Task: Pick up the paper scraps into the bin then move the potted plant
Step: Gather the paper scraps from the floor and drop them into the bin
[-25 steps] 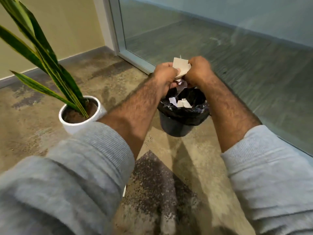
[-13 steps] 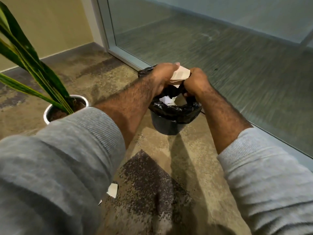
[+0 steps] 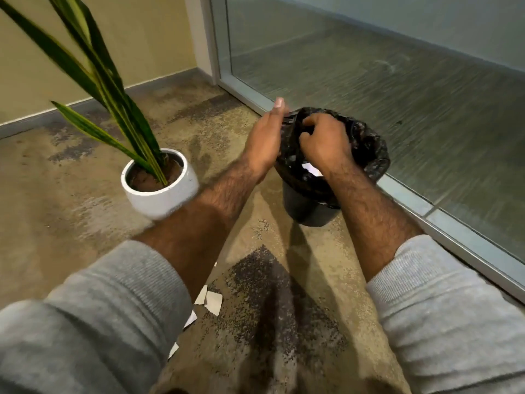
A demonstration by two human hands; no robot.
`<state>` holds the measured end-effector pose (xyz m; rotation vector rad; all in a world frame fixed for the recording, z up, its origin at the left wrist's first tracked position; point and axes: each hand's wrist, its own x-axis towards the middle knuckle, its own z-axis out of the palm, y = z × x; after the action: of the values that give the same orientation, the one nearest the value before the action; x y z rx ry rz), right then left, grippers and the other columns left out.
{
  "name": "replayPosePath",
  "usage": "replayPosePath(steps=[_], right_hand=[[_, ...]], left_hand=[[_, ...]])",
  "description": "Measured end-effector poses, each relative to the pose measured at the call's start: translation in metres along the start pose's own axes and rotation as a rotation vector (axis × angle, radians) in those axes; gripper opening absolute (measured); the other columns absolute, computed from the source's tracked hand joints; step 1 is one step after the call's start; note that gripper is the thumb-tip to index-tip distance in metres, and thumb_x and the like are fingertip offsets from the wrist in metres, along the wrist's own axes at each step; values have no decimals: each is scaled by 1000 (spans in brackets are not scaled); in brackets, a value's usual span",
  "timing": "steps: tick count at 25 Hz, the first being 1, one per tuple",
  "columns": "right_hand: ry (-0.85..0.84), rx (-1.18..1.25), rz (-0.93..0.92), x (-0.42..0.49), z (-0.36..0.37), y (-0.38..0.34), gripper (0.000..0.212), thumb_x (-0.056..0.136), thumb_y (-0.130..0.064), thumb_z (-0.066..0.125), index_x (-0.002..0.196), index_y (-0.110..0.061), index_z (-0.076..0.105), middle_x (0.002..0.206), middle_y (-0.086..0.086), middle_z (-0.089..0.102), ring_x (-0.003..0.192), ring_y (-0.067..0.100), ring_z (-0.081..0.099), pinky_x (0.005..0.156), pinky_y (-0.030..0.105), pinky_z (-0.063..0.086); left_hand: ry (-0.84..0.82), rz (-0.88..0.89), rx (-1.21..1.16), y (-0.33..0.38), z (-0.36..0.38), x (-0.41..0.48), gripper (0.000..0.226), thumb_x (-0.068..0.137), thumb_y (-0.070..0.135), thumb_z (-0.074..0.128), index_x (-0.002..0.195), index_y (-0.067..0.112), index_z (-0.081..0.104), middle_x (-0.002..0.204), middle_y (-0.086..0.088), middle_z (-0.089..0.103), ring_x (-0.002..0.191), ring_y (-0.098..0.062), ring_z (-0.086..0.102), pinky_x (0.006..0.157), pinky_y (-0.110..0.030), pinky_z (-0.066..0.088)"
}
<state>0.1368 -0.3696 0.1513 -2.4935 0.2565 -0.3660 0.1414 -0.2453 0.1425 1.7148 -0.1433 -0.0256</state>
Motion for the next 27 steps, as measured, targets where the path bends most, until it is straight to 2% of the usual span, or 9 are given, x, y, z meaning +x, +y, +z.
replayPosePath(steps=[2,4,8,11,16,19,21,25,27], right_hand=[[-31,20,-149,-16,30,-26,34,89,-18,58,121,-18,70,121,7,71,110,25,67,93,34,53],[-117,100,-216,-37,67,-47,35,88,-19,61,122,-21,69,119,5,70,105,22,67,93,33,54],[-523,222,-130,-91,153,-57,36,82,-12,69,118,-15,72,115,7,73,100,20,67,92,33,54],[-746,100,-38,-133,208,-45,35,82,-11,69,117,-16,72,115,10,73,87,20,66,75,23,50],[-745,-57,53,-170,247,-14,28,87,-18,64,114,-13,69,122,11,69,113,30,65,95,33,53],[-724,-235,116,-184,253,5,29,93,-23,59,118,-12,69,126,13,67,116,31,64,90,29,50],[-716,-240,125,-191,254,10,32,92,-22,55,119,-12,67,124,16,66,109,34,66,89,32,54],[-799,-8,138,-197,257,3,22,86,-24,63,107,-18,68,107,9,68,84,27,69,74,41,61],[-826,20,136,-196,257,2,19,83,-33,70,99,-23,67,95,2,69,74,22,68,65,40,61]], left_hand=[[140,-16,-12,-31,-36,-18,56,104,58,28,126,26,68,129,13,69,118,-4,63,104,-40,49],[240,-75,-7,-70,-76,-41,55,105,54,32,131,19,65,135,1,66,124,-14,60,109,-42,45],[505,-197,254,-161,-135,-127,33,108,29,42,109,9,67,112,-9,67,108,-22,59,99,-37,44],[759,-462,519,-223,-149,-214,44,104,31,49,137,3,55,141,-21,55,134,-37,49,112,-46,35],[886,-886,680,-275,-134,-315,58,100,41,48,150,12,36,162,-21,28,150,-39,26,121,-59,16],[876,-1006,613,-276,-140,-309,63,103,44,41,155,10,31,166,-21,21,155,-38,16,123,-57,8],[807,-899,577,-268,-135,-284,62,104,41,42,154,6,33,165,-21,24,154,-37,17,125,-52,9],[648,-389,306,-251,-125,-247,50,109,30,37,150,3,42,155,-16,44,145,-32,38,123,-43,25],[719,-420,446,-257,-139,-254,54,108,36,31,153,8,38,160,-14,39,150,-31,33,125,-49,22]])
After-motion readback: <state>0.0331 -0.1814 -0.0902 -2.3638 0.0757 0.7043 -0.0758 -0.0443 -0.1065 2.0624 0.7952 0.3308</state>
